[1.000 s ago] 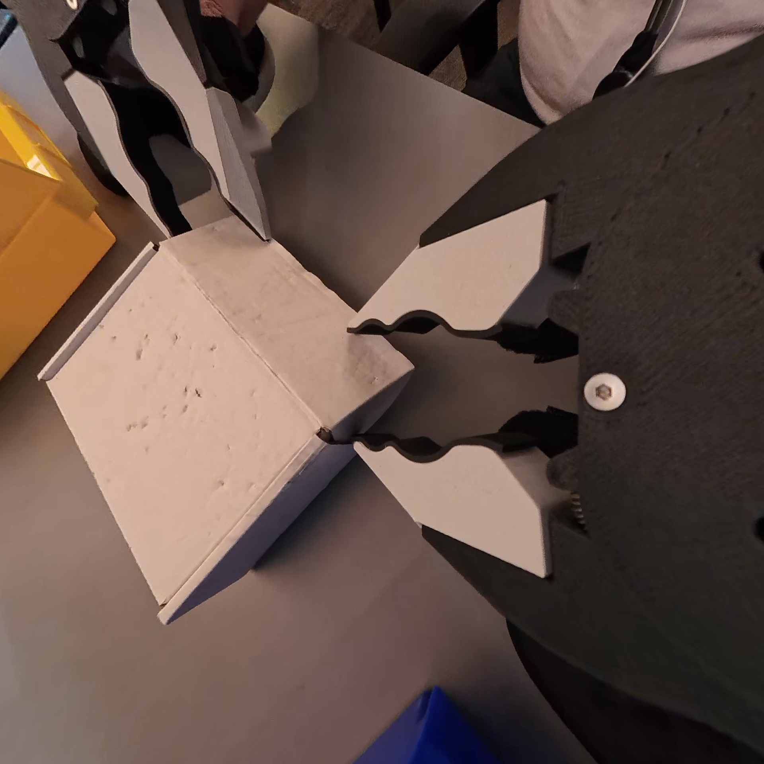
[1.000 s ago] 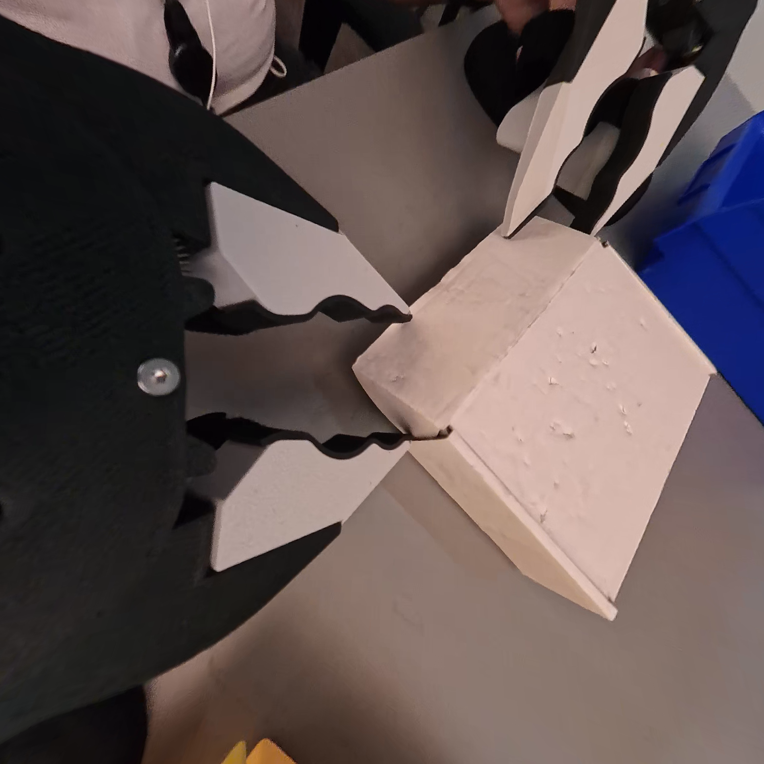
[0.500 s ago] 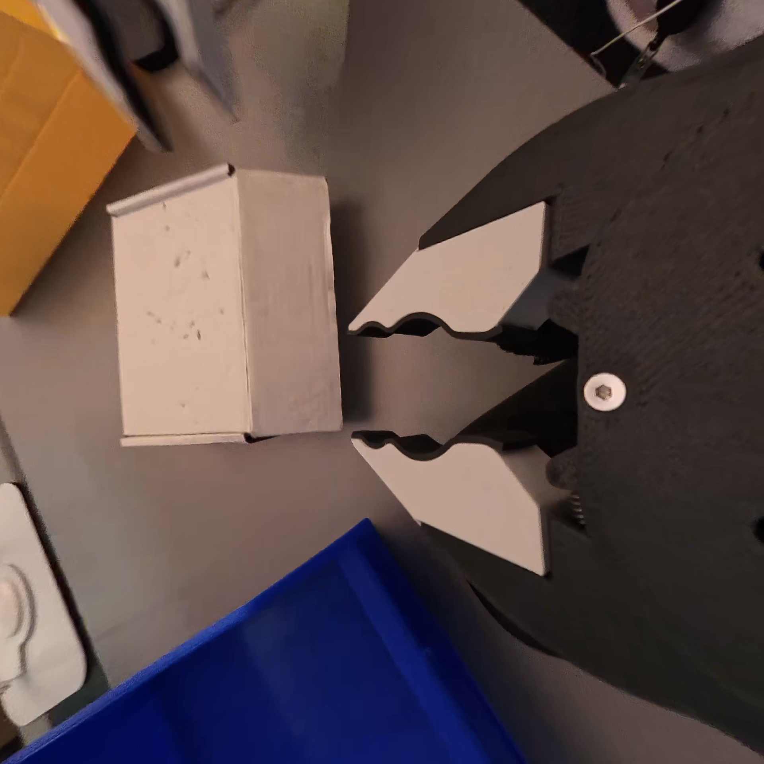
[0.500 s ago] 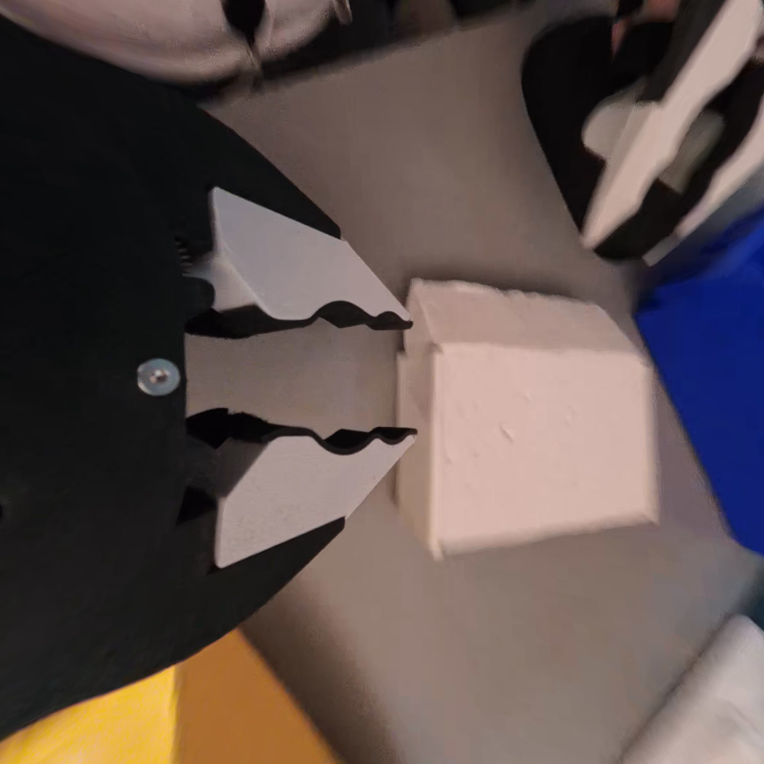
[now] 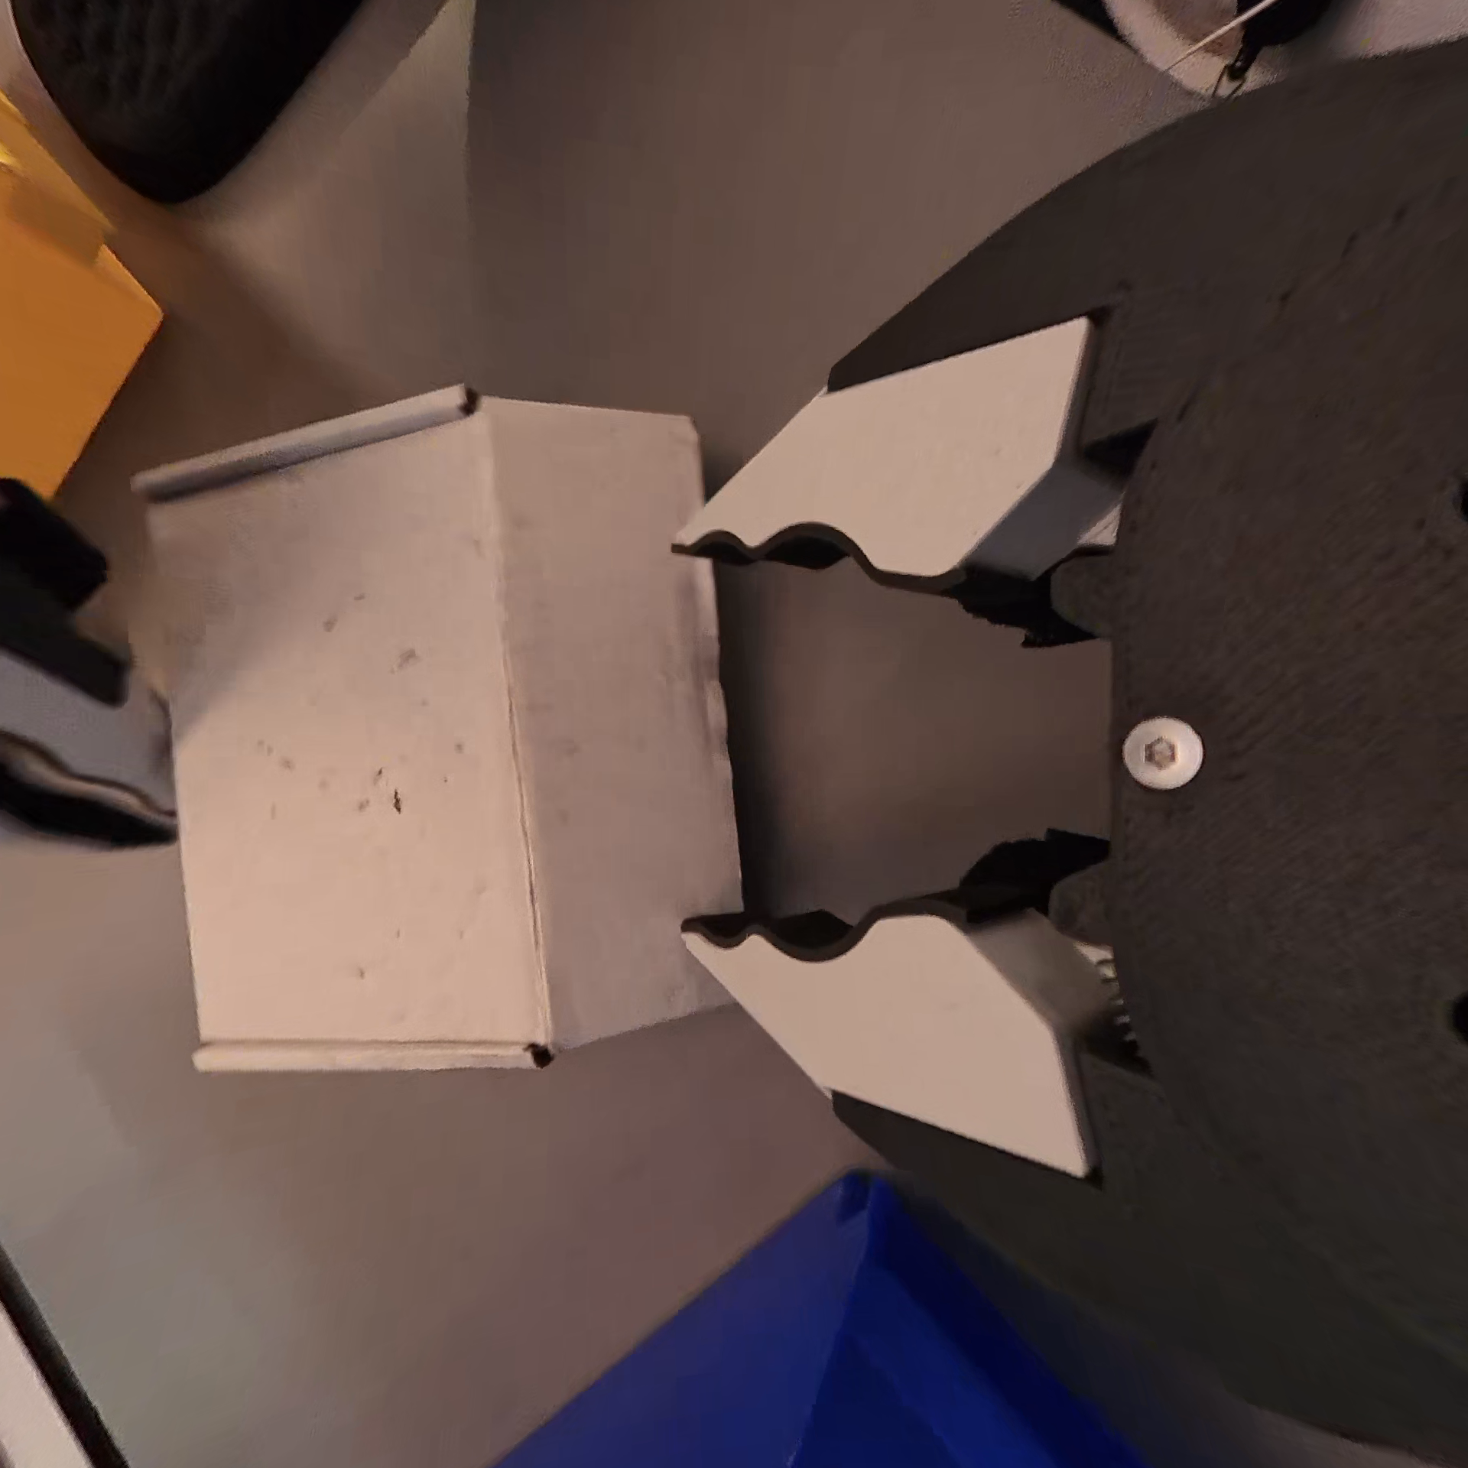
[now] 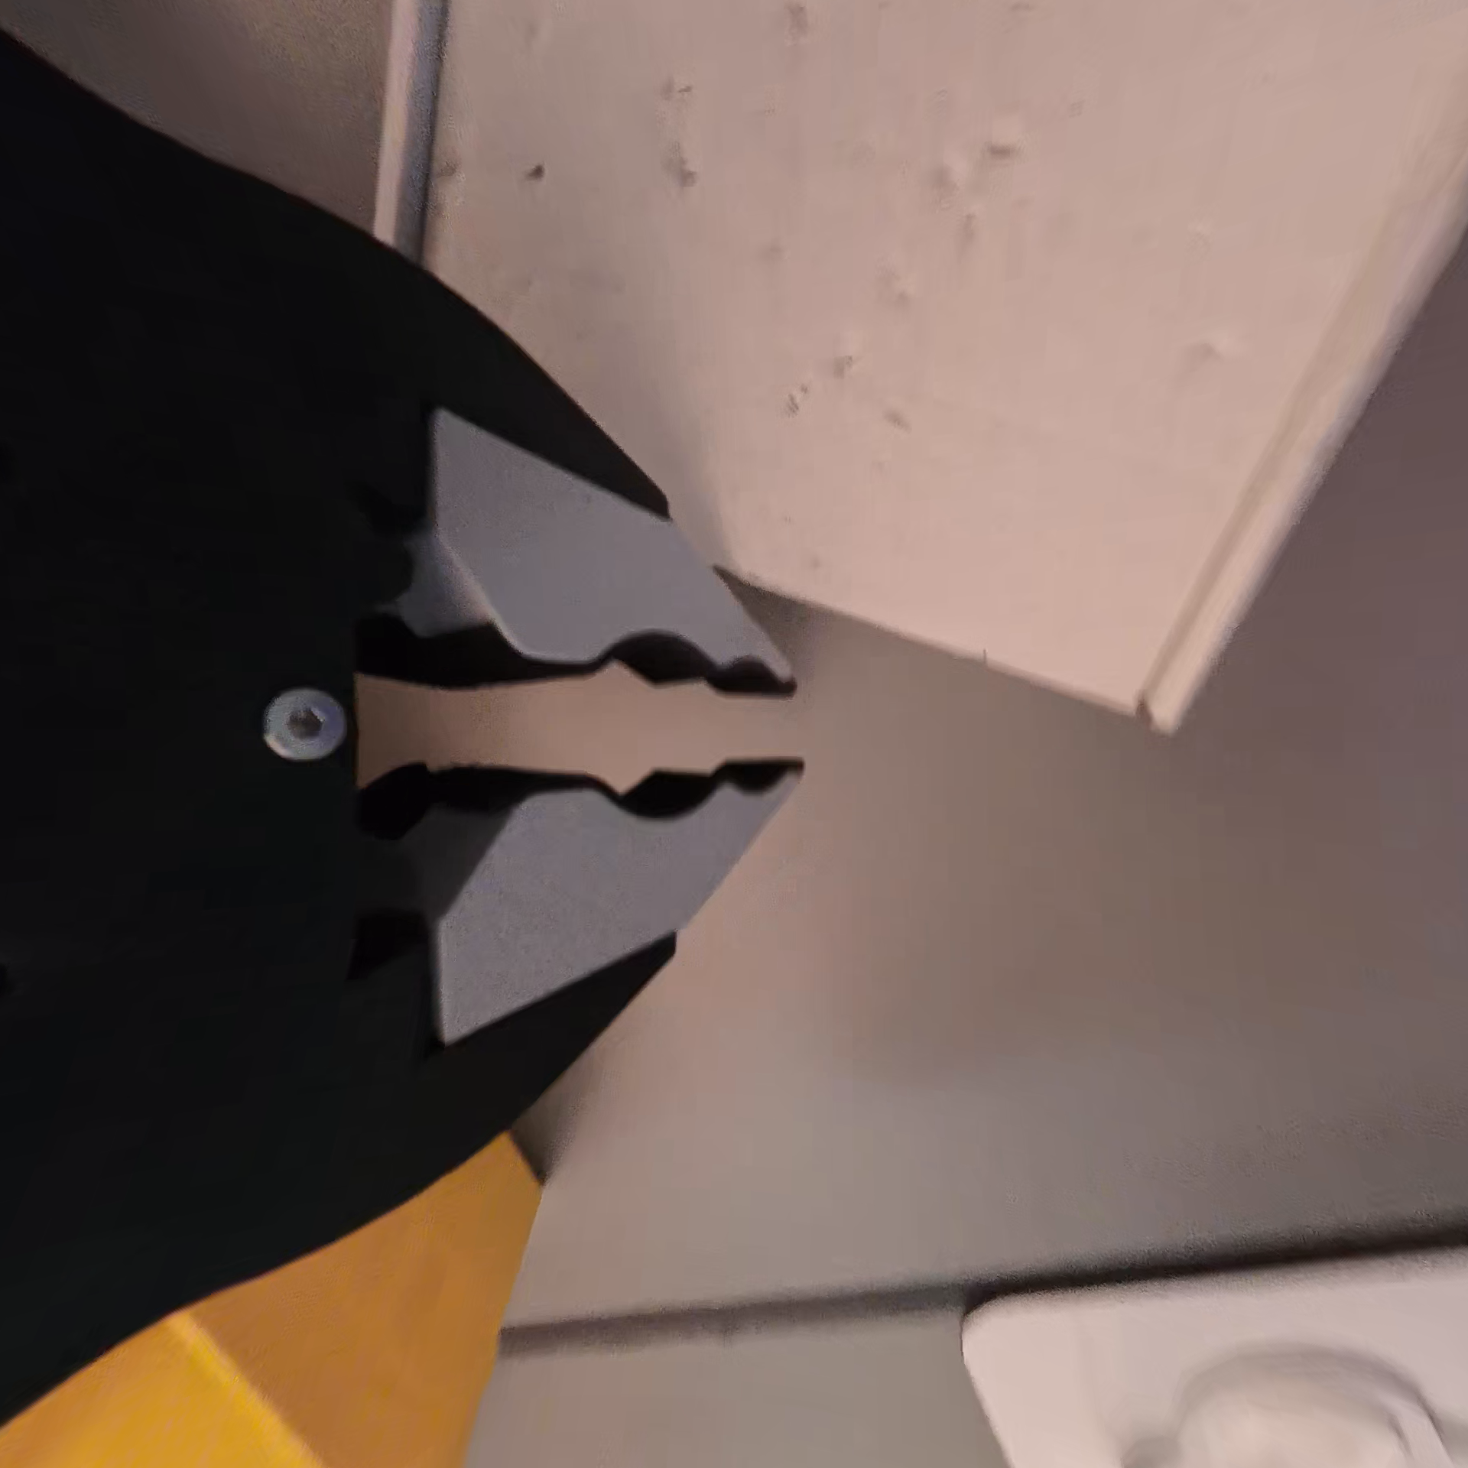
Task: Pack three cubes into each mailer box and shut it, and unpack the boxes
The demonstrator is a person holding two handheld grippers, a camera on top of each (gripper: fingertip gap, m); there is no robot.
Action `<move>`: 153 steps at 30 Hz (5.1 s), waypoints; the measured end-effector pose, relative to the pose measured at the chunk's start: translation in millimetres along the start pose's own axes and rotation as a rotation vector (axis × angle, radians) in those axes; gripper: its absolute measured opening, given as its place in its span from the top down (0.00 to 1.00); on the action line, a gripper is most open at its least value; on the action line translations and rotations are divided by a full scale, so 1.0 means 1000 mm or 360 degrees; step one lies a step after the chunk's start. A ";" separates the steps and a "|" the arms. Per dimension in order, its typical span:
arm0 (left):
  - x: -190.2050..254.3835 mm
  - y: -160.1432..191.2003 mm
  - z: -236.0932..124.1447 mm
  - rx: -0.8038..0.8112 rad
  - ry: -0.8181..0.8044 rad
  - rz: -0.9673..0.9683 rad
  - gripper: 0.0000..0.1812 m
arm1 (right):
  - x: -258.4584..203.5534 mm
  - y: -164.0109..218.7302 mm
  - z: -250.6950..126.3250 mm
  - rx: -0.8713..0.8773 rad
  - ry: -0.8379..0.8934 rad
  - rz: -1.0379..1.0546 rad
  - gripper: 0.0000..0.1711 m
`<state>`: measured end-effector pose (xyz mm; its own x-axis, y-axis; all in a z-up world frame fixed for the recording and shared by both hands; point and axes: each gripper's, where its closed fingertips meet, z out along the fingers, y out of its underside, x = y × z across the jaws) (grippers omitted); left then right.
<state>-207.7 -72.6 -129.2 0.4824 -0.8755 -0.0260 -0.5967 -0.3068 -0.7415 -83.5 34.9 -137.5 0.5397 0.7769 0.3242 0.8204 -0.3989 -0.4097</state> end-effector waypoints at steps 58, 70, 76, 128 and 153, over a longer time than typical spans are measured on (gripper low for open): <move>-0.013 0.035 -0.006 -0.0784 0.0653 0.0926 0.35 | -0.121 0.021 -0.030 0.0222 -0.0624 -0.0350 0.36; -0.001 0.037 0.000 -0.0647 0.0702 0.0860 0.32 | -0.135 0.022 -0.033 0.0218 -0.0728 -0.0348 0.34; -0.001 0.043 0.003 -0.0658 0.0684 0.0845 0.29 | -0.136 0.019 -0.031 0.0214 -0.0719 -0.0378 0.31; 0.025 0.017 0.037 -0.0183 0.0059 0.0026 0.13 | -0.096 -0.030 -0.090 0.0333 -0.0272 0.0650 0.20; 0.030 -0.037 -0.032 0.0638 -0.0008 0.0232 0.29 | -0.124 -0.004 -0.030 -0.0674 -0.0401 0.0595 0.22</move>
<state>-191.4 -99.6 -81.0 0.4150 -0.8970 -0.1522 -0.3629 -0.0099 -0.9318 -147.9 -74.8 -150.8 0.7864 0.6177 -0.0087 0.6159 -0.7850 -0.0660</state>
